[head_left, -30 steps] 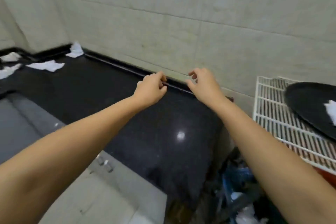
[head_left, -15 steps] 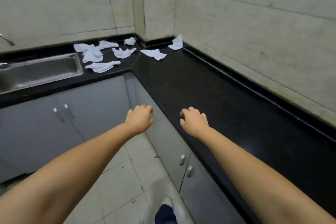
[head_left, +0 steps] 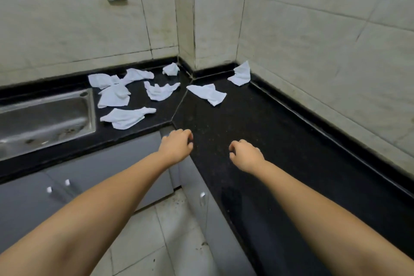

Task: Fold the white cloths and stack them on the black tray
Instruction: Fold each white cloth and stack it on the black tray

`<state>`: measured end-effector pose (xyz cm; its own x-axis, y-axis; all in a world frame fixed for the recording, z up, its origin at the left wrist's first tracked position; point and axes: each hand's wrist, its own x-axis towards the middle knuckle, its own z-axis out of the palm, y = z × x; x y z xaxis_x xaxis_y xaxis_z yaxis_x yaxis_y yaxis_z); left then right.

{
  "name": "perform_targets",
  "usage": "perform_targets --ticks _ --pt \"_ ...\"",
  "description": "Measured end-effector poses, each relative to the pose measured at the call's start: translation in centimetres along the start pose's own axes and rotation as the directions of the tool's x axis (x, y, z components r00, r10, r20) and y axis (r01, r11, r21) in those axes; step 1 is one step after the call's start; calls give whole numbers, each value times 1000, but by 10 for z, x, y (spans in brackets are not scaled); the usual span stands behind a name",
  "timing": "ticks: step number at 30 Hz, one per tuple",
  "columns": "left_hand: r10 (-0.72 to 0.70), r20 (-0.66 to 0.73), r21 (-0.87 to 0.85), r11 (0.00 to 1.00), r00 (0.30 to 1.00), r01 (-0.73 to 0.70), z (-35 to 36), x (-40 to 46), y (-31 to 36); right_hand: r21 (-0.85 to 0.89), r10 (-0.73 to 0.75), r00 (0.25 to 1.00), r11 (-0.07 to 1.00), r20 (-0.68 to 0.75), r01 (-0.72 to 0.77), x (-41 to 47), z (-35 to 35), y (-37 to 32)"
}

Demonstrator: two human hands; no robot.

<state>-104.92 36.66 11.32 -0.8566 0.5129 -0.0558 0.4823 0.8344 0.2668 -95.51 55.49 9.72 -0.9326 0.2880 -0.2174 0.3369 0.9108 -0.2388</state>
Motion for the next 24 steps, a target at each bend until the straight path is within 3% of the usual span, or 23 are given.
perform_targets --ticks 13,21,24 --pt "141 169 -1 990 975 -143 29 270 -36 139 167 985 976 36 -170 233 -13 22" --pt "242 179 -74 970 954 -233 37 461 -78 297 344 939 895 10 -332 396 -15 25" --pt "293 258 -58 956 921 -288 47 510 -87 345 383 924 867 0 -359 437 -8 25"
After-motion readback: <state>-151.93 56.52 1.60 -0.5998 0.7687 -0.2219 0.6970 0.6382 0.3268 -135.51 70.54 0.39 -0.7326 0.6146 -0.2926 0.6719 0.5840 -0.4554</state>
